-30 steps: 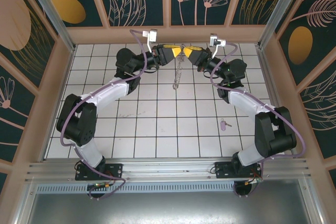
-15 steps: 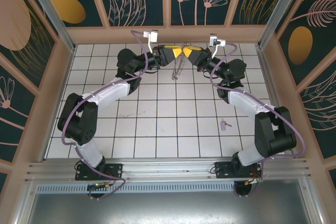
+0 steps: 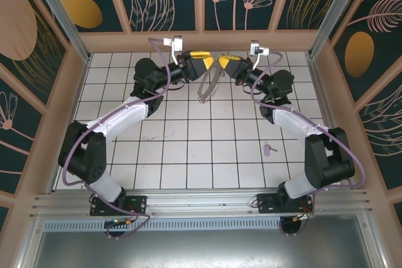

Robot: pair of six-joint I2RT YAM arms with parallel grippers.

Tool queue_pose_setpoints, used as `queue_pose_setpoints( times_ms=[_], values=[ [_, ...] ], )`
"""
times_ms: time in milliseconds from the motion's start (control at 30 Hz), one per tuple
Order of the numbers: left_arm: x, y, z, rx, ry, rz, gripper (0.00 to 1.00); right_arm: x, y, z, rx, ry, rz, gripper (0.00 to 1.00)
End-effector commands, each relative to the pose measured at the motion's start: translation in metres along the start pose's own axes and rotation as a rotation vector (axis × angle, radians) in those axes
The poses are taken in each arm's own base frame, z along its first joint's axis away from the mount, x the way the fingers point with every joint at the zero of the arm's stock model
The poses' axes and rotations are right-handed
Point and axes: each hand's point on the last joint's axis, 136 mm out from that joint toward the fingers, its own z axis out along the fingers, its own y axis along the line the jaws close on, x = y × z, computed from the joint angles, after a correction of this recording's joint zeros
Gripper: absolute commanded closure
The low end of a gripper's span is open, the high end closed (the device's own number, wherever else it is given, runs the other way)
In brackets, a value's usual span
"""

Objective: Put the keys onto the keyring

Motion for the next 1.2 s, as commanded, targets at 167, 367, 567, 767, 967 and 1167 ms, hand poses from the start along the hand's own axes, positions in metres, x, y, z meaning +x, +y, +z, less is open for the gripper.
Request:
queue_pose_setpoints(
  times_ms=[167, 367, 567, 767, 967, 1167],
  values=[
    [0.003, 0.008, 0.004, -0.002, 0.027, 0.005, 0.47, -0.022, 0.035, 0.004, -0.097, -0.044, -0.079, 1.00],
    [0.007, 0.006, 0.008, 0.040, 0.052, -0.013, 0.52, -0.022, 0.038, 0.007, -0.110, -0.040, -0.078, 1.00],
    [0.005, 0.002, 0.009, 0.069, 0.045, -0.021, 0.57, -0.020, 0.040, 0.009, -0.118, -0.034, -0.075, 1.00],
    [0.000, -0.004, 0.009, 0.092, 0.027, -0.013, 0.67, -0.019, 0.039, 0.010, -0.113, -0.032, -0.071, 1.00],
    [-0.005, -0.013, 0.009, 0.124, 0.015, -0.010, 0.80, -0.016, 0.036, 0.010, -0.106, -0.028, -0.065, 1.00],
    [0.005, -0.003, 0.012, 0.122, 0.032, -0.032, 0.93, -0.016, 0.033, 0.011, -0.101, -0.026, -0.062, 1.00]
  ],
)
